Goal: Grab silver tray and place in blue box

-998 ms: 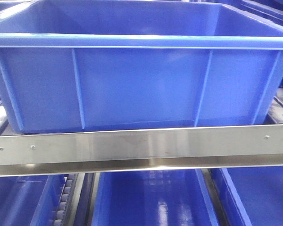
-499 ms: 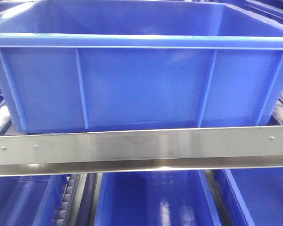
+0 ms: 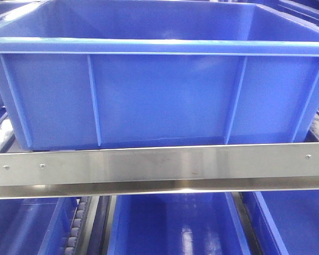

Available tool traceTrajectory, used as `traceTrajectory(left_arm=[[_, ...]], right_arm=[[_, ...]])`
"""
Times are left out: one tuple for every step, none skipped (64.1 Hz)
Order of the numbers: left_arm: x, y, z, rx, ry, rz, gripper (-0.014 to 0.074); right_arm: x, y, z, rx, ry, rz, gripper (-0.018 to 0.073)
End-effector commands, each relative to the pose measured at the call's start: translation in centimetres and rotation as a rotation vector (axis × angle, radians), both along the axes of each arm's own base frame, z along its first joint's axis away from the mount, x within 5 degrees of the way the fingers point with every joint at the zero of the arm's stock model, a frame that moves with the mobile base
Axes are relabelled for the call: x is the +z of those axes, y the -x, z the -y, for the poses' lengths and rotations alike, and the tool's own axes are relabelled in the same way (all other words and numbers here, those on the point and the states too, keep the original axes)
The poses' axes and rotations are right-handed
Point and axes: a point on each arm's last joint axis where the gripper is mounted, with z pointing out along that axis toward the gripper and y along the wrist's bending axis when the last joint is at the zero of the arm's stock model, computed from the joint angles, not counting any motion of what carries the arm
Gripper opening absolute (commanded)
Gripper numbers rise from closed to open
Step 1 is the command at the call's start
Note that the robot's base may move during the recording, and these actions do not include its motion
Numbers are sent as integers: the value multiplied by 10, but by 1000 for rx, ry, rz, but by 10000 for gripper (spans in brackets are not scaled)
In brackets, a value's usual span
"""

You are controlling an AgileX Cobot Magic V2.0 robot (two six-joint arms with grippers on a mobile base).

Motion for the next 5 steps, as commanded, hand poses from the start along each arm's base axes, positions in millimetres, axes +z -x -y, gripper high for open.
traceTrajectory(left_arm=[[10, 2, -1, 11, 9, 111, -104], [10, 2, -1, 11, 9, 111, -104], [10, 2, -1, 11, 9, 111, -104], [10, 2, -1, 11, 9, 111, -104], [10, 2, -1, 11, 9, 111, -104]], right_arm=[[9, 1, 0, -4, 13, 109, 49], [9, 1, 0, -4, 13, 109, 49], [9, 1, 0, -4, 13, 109, 49], [9, 1, 0, -4, 13, 109, 49], [9, 1, 0, -4, 13, 109, 49]])
